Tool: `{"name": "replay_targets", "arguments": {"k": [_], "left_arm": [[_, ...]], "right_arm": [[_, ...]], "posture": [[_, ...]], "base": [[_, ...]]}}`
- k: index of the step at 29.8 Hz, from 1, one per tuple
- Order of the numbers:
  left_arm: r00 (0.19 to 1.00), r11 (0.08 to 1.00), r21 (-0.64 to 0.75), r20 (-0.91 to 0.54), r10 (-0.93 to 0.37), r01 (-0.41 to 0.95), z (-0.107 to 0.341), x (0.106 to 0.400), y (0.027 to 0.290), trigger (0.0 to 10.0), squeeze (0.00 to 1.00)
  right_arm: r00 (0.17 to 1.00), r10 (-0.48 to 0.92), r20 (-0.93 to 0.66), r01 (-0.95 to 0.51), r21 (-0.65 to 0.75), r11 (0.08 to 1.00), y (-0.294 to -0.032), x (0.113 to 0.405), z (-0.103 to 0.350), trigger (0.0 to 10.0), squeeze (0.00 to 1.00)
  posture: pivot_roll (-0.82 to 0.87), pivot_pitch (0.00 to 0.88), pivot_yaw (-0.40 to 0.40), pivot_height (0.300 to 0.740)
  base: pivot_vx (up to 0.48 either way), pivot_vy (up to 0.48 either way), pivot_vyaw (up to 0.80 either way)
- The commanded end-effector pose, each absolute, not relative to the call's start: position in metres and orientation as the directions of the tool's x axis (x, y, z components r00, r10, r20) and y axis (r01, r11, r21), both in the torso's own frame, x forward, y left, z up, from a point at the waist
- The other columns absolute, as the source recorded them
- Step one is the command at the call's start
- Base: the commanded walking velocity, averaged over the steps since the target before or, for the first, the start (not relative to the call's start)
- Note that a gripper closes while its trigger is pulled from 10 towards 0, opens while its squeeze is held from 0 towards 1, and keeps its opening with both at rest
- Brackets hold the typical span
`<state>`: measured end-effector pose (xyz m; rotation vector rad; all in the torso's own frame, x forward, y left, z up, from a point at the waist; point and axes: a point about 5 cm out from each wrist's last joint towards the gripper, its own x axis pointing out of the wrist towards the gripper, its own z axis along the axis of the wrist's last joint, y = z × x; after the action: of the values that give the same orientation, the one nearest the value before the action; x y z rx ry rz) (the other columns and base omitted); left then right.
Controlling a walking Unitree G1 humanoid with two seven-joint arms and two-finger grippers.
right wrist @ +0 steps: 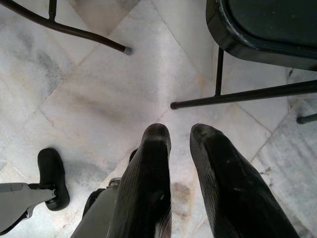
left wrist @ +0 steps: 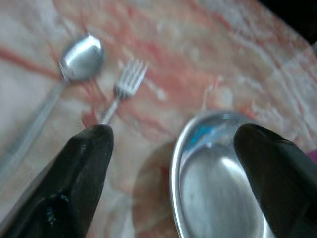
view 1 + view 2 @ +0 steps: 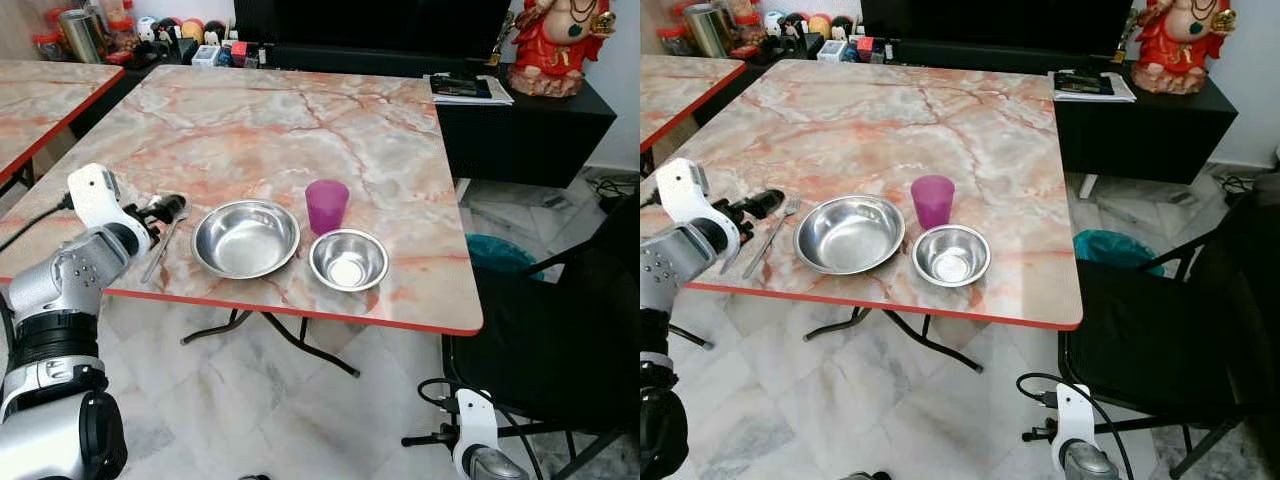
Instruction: Setting the table
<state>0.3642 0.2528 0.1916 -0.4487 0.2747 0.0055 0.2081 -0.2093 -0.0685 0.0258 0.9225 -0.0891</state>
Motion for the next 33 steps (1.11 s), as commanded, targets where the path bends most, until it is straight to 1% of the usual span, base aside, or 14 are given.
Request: {"name": "replay_targets", "arguments": {"k": [1, 10, 11, 14, 20, 24, 28, 30, 33], "left_arm": [[0.955, 0.893, -0.444, -0.289, -0.062, -0.076, 0.187, 0.364, 0.251, 10.0, 1.00], [0.949, 0.866, -0.492, -0.306, -0.078, -0.087, 0.180, 0.367, 0.244, 10.0, 1.00], [0.946, 0.866, -0.491, -0.316, -0.074, -0.097, 0.178, 0.368, 0.243, 10.0, 0.00], [0.938, 0.870, -0.479, -0.342, -0.062, -0.117, 0.173, 0.369, 0.240, 10.0, 0.00], [0.933, 0.857, -0.504, -0.349, -0.091, -0.105, 0.166, 0.371, 0.230, 10.0, 0.00], [0.935, 0.852, -0.512, -0.344, -0.083, -0.112, 0.166, 0.373, 0.228, 10.0, 0.00], [0.932, 0.862, -0.490, -0.357, -0.064, -0.129, 0.165, 0.374, 0.228, 10.0, 0.00], [0.932, 0.874, -0.464, -0.360, -0.035, -0.147, 0.164, 0.376, 0.230, 10.0, 0.00], [0.931, 0.867, -0.475, -0.363, -0.035, -0.152, 0.162, 0.377, 0.230, 10.0, 0.00]], "right_arm": [[0.585, -0.065, -0.808, 0.098, -0.010, 0.995, -0.209, 0.203, -0.071, 10.0, 0.00], [0.584, -0.062, -0.809, 0.098, -0.006, 0.995, -0.208, 0.203, -0.072, 10.0, 0.00], [0.584, -0.062, -0.810, 0.098, -0.006, 0.995, -0.208, 0.202, -0.072, 10.0, 0.00], [0.584, -0.061, -0.809, 0.098, -0.004, 0.995, -0.208, 0.202, -0.072, 10.0, 0.00], [0.587, -0.061, -0.808, 0.100, -0.003, 0.995, -0.208, 0.203, -0.072, 10.0, 0.00], [0.588, -0.063, -0.807, 0.104, -0.002, 0.995, -0.207, 0.204, -0.071, 10.0, 0.00], [0.588, -0.063, -0.806, 0.105, -0.001, 0.994, -0.207, 0.204, -0.071, 10.0, 0.00], [0.588, -0.063, -0.806, 0.106, 0.000, 0.994, -0.207, 0.204, -0.071, 10.0, 0.00], [0.589, -0.062, -0.806, 0.107, 0.001, 0.994, -0.207, 0.204, -0.071, 10.0, 0.00]], "posture": [[0.02, 0.104, -0.022, 0.736], [0.02, 0.106, -0.018, 0.736], [0.02, 0.102, -0.017, 0.736], [0.02, 0.102, -0.016, 0.736], [0.02, 0.107, -0.016, 0.736], [0.02, 0.112, -0.013, 0.736], [0.02, 0.112, -0.013, 0.736], [0.02, 0.113, -0.011, 0.736], [0.01, 0.113, -0.011, 0.736]], "base": [[0.000, 0.000, 0.00], [0.000, 0.000, 0.00], [0.000, 0.000, 0.00], [0.000, 0.000, 0.00], [0.000, 0.000, 0.00], [0.000, 0.000, 0.00], [0.000, 0.000, 0.00], [0.000, 0.000, 0.00], [0.000, 0.000, 0.00]]}}
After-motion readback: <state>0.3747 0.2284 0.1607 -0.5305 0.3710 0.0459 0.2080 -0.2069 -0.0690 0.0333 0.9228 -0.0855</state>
